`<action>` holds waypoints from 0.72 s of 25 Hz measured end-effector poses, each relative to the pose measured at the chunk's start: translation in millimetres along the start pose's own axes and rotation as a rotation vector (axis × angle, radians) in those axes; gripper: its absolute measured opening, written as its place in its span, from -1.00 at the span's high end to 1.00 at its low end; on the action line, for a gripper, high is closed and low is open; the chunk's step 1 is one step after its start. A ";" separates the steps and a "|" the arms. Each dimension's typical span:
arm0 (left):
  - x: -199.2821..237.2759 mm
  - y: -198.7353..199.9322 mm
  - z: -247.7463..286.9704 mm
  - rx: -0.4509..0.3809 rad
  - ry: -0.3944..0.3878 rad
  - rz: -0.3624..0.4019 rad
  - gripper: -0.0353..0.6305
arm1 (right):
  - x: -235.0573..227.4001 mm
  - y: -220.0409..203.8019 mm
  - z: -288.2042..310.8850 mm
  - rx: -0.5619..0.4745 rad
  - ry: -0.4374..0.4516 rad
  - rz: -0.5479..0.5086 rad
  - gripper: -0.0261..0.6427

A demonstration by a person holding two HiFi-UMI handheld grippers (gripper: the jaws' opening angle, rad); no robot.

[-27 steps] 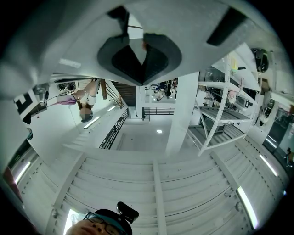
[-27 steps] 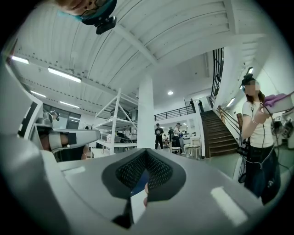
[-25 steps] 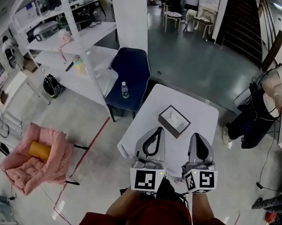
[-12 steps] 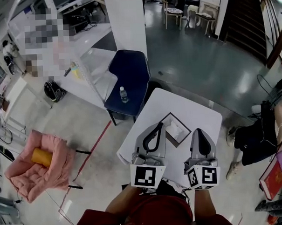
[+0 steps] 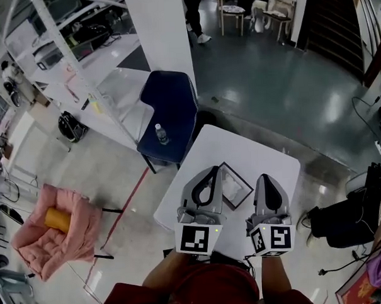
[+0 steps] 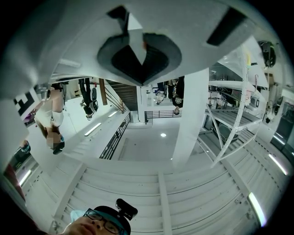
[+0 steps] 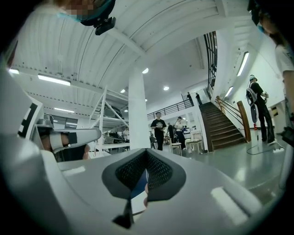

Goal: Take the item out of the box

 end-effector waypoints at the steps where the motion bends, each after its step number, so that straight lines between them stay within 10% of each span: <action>1: -2.9 -0.8 6.2 0.004 -0.001 0.002 0.88 | -6.0 1.0 3.7 0.002 0.001 0.002 0.92; 18: -5.0 -38.6 44.2 0.041 0.007 -0.003 0.88 | -40.1 -36.4 36.8 0.083 0.002 0.037 0.92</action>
Point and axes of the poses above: the fingertips, and each gripper's own axes: z forward along the fingers, x to its left, y out of its top, the point moved 10 cm from there along -z, backward along the fingers, and after that the axes turned 1 degree about -y, right-handed, at the moved point
